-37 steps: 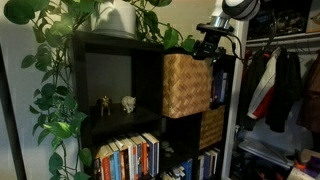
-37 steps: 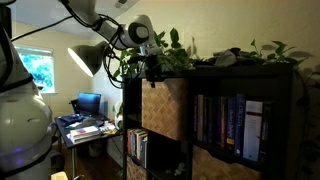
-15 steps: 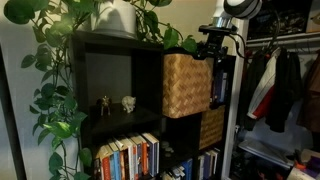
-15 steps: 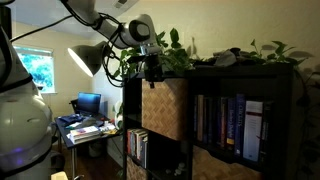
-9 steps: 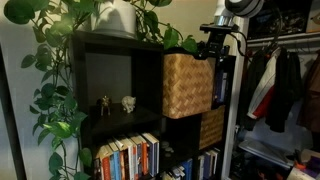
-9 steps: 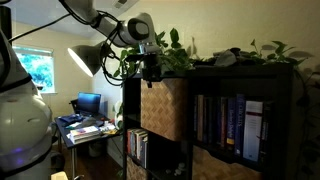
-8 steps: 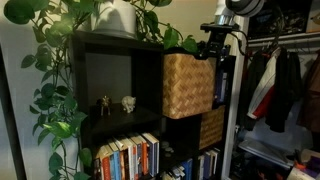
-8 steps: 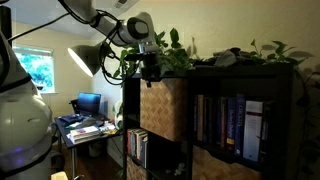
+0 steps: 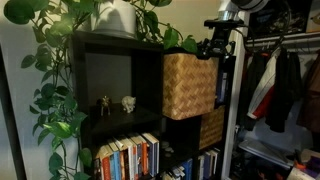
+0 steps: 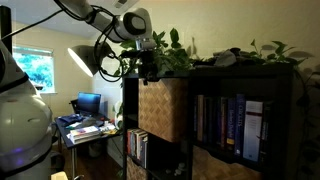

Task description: Pull out the top brown basket then put the socks in the basket, then push in the basket

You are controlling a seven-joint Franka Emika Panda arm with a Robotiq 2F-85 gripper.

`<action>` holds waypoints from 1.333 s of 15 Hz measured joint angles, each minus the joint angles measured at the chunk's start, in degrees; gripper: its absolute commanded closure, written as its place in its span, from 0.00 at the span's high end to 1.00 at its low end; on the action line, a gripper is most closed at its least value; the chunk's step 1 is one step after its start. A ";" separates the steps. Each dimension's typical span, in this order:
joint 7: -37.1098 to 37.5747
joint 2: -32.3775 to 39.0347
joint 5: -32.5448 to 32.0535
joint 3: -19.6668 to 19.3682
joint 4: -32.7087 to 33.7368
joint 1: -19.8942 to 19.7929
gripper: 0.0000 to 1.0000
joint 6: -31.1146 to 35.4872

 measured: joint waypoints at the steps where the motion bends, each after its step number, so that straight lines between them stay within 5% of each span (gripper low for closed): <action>1: 0.00 -0.40 0.12 -0.02 -0.18 0.00 1.00 -0.59; 9: -0.31 -1.90 -0.91 0.03 0.70 -0.04 1.00 -0.91; 20: -1.54 4.48 -14.39 -0.92 15.48 -4.15 1.00 -0.93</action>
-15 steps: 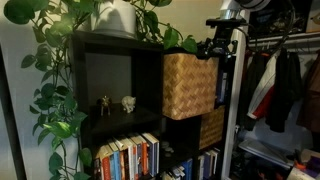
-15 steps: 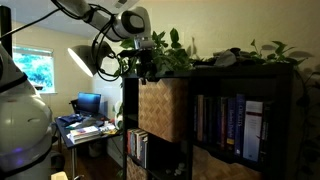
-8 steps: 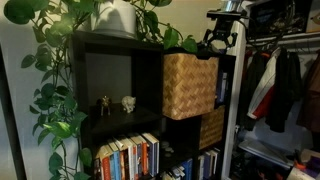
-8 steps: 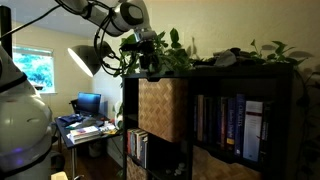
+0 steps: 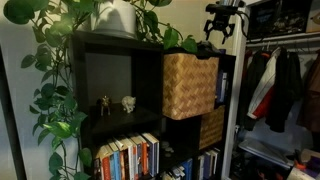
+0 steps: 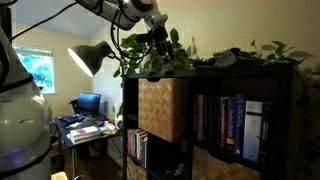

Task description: Pull out the top brown basket then put the socks in the basket, then push in the basket

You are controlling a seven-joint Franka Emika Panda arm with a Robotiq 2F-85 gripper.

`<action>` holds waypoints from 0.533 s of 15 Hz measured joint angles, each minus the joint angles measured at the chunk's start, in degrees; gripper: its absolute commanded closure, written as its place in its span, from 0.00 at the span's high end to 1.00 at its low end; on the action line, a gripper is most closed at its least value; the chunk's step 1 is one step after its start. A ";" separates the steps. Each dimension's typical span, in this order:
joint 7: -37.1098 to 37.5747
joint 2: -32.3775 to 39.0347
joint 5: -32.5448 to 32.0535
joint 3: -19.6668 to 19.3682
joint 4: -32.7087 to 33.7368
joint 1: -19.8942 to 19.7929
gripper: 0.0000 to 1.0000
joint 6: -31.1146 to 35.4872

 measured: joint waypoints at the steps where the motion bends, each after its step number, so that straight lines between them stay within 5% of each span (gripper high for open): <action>1: -0.49 1.69 -0.86 -0.37 1.62 -0.08 1.00 0.00; 8: -2.20 9.18 -3.11 -1.65 8.31 -0.12 1.00 -0.06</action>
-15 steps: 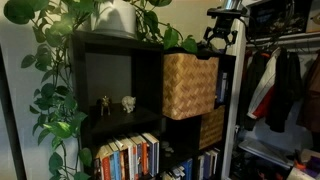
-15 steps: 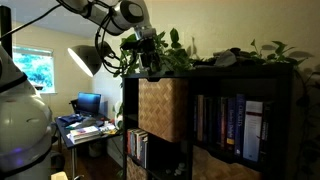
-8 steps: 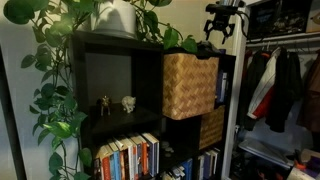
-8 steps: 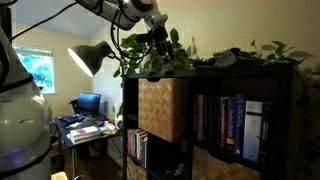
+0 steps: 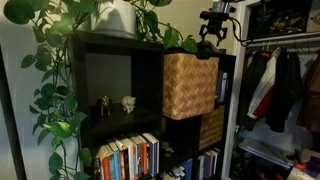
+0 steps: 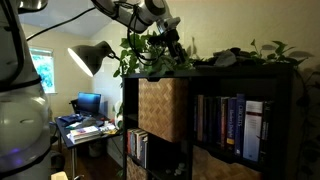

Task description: Pull out the top brown basket then put the socks in the basket, then push in the basket

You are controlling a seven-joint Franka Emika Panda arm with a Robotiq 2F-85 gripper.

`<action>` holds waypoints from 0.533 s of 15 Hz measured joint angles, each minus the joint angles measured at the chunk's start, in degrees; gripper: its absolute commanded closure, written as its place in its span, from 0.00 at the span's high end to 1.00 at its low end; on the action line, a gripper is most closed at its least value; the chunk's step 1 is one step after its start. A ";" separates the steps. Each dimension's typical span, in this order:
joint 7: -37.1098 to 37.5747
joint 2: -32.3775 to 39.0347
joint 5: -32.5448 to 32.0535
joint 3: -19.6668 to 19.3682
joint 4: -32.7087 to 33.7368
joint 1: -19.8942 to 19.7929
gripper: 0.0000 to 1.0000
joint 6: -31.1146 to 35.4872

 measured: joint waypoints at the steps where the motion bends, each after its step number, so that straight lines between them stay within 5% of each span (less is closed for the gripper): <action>1: -0.02 -0.01 0.00 0.00 0.11 0.00 1.00 -0.01; 8: 0.19 2.10 -1.87 -2.21 1.47 -0.21 1.00 0.14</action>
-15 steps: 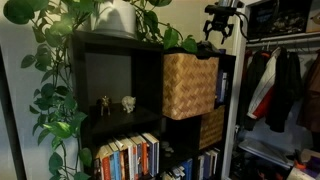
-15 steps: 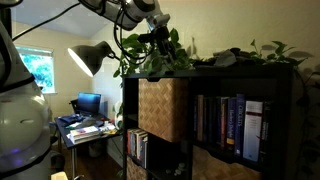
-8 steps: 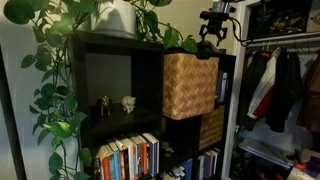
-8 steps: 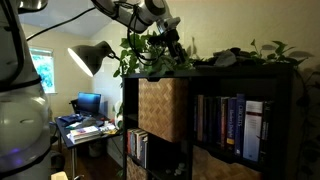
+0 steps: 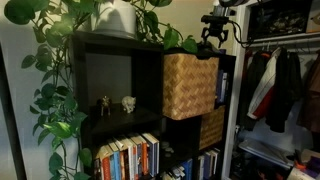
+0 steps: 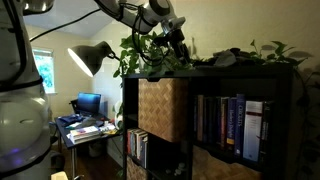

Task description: Pull out the top brown basket then put the socks in the basket, then push in the basket

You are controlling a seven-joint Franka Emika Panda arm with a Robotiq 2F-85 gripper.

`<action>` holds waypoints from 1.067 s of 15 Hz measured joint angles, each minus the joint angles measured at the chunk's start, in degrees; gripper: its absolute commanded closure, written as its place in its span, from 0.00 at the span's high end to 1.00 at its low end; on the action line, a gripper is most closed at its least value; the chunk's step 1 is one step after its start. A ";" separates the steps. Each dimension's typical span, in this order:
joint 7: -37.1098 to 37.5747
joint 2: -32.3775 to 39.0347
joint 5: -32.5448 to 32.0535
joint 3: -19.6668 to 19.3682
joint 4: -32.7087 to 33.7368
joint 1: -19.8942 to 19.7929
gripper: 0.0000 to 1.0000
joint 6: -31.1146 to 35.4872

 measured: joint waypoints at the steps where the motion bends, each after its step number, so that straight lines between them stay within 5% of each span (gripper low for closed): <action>1: 0.00 1.02 -0.28 -0.76 0.93 -0.19 1.00 0.00; 16: -0.03 14.61 10.14 -7.34 20.06 -0.25 1.00 -1.21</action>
